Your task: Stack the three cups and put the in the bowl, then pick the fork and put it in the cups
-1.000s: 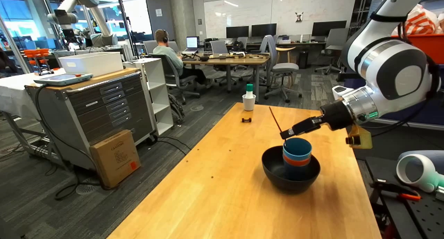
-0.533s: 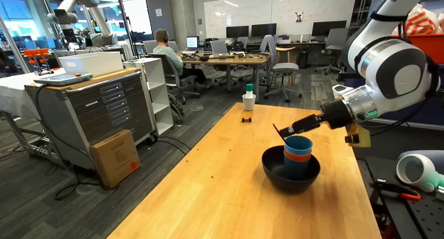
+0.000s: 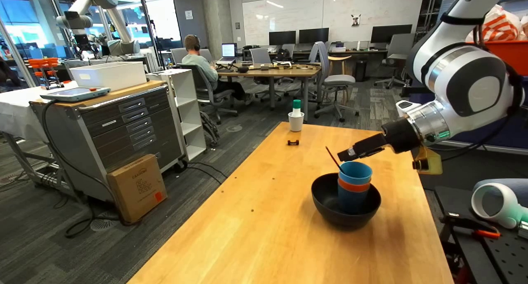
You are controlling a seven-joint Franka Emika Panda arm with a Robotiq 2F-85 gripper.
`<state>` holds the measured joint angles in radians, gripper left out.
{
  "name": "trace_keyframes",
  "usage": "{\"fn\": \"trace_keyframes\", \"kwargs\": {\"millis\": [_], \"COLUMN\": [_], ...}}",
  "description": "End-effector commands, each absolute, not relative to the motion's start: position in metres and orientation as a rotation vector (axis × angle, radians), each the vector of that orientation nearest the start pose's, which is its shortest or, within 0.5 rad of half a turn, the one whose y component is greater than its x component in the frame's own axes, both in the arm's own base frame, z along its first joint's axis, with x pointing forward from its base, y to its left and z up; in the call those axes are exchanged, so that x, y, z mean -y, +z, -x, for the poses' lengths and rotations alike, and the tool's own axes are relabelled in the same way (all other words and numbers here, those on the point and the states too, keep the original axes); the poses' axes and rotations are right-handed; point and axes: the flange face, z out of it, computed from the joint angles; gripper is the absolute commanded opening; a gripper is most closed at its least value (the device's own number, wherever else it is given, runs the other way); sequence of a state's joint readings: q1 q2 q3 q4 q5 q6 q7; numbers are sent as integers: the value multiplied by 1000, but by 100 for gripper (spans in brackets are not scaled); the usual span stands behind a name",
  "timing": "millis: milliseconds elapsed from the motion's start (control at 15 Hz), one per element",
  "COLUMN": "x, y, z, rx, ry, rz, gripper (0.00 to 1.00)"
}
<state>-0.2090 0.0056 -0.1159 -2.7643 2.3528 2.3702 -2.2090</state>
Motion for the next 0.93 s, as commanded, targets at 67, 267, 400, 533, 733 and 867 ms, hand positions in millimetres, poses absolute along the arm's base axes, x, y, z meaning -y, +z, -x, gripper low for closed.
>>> {"fn": "trace_keyframes", "kwargs": {"millis": [67,267,400,533,733,867], "x": [97,88,83,81,86,90], "y": [222,246,263,280,301,309], "z": [-342,-357,-369,-380,-391,-396], "rx": [-522,-612,-668,-709,-737,-743], "ry": [-1081,-988,-969,-949,-911,-865], "rz": [2494,2506,2456,2414,2393,2410], "gripper": [100,100,100,100,100,100]}}
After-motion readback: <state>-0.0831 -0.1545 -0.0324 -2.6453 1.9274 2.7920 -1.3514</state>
